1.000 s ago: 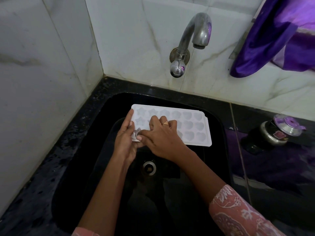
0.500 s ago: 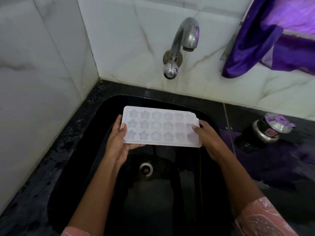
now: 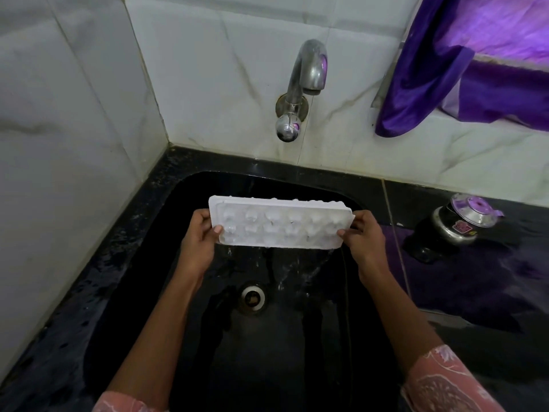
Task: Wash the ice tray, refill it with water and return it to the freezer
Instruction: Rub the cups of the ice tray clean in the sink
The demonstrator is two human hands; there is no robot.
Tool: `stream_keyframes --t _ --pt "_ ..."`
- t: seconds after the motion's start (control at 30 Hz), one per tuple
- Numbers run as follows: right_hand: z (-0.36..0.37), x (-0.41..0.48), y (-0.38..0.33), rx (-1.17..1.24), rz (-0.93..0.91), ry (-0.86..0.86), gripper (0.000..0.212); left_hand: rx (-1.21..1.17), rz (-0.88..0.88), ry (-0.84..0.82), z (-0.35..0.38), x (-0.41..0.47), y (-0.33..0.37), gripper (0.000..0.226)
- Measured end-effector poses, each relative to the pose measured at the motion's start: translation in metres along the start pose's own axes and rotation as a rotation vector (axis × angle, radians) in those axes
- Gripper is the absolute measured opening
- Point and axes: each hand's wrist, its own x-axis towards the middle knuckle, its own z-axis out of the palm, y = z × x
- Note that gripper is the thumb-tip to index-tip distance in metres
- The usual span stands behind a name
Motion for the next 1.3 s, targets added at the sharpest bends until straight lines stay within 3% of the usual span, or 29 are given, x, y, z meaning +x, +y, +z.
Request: stream_keyframes --t 0.13,0.27,0.47,0.6,0.8,0.93,1.17,1.3 --pt "-0.002 -0.002 0.005 -0.021 -0.06 0.028 0.034 0.062 0.03 0.019 0.002 0.0 -0.002 0.02" --pt "-0.005 -0.007 0.007 -0.075 -0.103 0.058 0.025 0.076 0.068 0.047 0.004 -0.001 -0.001 0.02" --pt "-0.009 -0.013 0.011 -0.108 -0.205 0.055 0.033 0.089 0.15 0.041 0.004 -0.006 -0.007 0.031" --pt "-0.015 -0.011 0.02 -0.106 -0.32 0.068 0.037 -0.072 0.128 0.03 0.001 -0.007 -0.009 0.044" --pt "-0.026 -0.01 0.016 -0.097 -0.454 0.108 0.043 -0.227 0.212 0.035 0.005 -0.01 -0.001 0.037" --pt "-0.025 -0.014 0.032 -0.114 -0.35 0.059 0.043 -0.149 0.166 0.012 0.006 -0.015 -0.011 0.034" --pt "-0.029 -0.022 0.047 0.036 -0.151 -0.029 0.038 0.056 0.06 0.146 0.015 -0.027 -0.013 0.029" --pt "-0.037 -0.024 0.051 0.094 -0.112 -0.039 0.035 0.106 0.033 0.207 0.028 -0.037 -0.007 0.041"
